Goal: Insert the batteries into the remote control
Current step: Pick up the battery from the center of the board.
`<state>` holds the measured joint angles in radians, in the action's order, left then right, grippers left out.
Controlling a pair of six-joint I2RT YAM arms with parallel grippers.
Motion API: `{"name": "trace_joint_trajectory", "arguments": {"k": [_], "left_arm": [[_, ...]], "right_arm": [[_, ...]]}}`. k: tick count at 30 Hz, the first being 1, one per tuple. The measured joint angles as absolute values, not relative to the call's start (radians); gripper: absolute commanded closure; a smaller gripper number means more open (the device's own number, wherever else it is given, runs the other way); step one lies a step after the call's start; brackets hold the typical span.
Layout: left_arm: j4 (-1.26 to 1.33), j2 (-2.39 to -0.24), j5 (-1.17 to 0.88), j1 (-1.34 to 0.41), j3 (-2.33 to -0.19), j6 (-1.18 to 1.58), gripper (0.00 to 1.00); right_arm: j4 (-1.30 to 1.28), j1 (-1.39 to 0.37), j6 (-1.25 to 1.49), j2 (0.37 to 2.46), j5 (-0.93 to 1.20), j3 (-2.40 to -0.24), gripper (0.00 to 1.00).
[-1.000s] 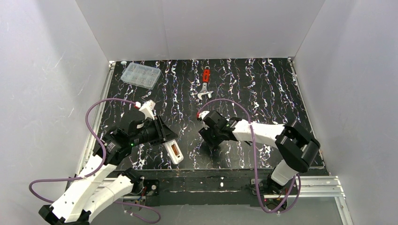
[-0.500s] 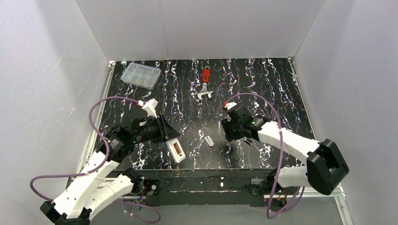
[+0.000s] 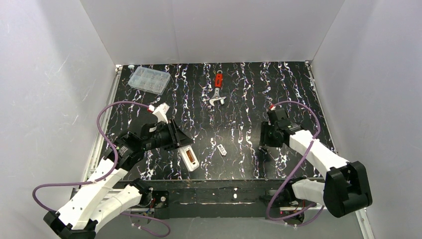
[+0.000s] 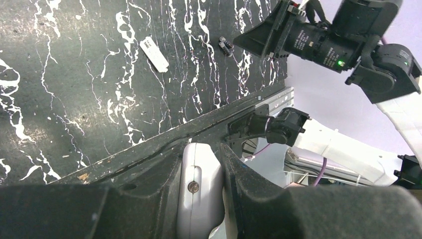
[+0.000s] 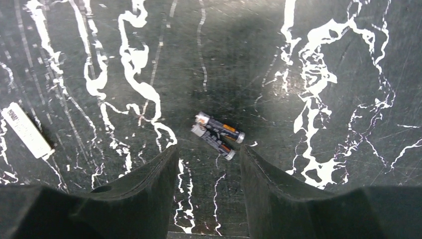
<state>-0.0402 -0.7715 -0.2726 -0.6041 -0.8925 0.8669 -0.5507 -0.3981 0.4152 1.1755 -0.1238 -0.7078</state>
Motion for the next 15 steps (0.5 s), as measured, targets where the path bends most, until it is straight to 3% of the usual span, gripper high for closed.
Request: {"name": "trace_joint_trajectory", "arguments": {"k": [15], "left_arm": [[-0.031, -0.778, -0.279, -0.604, -0.892, 0.872, 1.00]], "right_arm": [[-0.477, -0.260, 0.494, 1.252, -0.041, -0.677, 0.44]]}}
